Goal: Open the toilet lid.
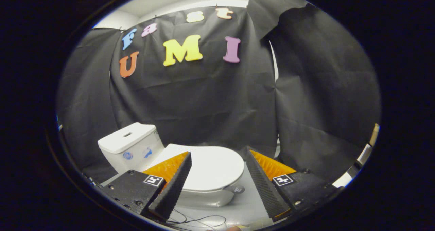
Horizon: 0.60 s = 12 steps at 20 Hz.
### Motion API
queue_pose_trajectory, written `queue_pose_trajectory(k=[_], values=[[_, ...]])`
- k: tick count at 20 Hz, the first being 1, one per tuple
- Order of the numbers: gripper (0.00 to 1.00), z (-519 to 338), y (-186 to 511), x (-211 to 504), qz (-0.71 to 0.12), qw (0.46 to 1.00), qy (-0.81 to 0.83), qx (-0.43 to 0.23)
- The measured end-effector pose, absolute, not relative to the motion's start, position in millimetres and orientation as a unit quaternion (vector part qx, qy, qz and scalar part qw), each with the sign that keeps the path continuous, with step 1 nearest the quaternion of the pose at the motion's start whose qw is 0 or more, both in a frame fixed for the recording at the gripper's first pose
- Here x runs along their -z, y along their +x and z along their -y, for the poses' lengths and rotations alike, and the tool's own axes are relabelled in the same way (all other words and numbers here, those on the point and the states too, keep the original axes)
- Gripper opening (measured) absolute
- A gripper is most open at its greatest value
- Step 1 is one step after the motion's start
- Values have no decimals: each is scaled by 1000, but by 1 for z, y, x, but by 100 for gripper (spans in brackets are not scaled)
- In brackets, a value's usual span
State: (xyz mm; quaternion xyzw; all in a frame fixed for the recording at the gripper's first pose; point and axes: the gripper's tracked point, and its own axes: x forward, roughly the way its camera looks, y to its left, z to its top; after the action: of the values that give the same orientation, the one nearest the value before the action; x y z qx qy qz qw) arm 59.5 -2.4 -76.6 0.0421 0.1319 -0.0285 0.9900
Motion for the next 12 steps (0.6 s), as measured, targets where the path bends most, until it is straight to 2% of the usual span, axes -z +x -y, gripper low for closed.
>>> queue_pose_trajectory(k=[12], values=[[100, 28, 104, 188, -253, 955, 154, 24]])
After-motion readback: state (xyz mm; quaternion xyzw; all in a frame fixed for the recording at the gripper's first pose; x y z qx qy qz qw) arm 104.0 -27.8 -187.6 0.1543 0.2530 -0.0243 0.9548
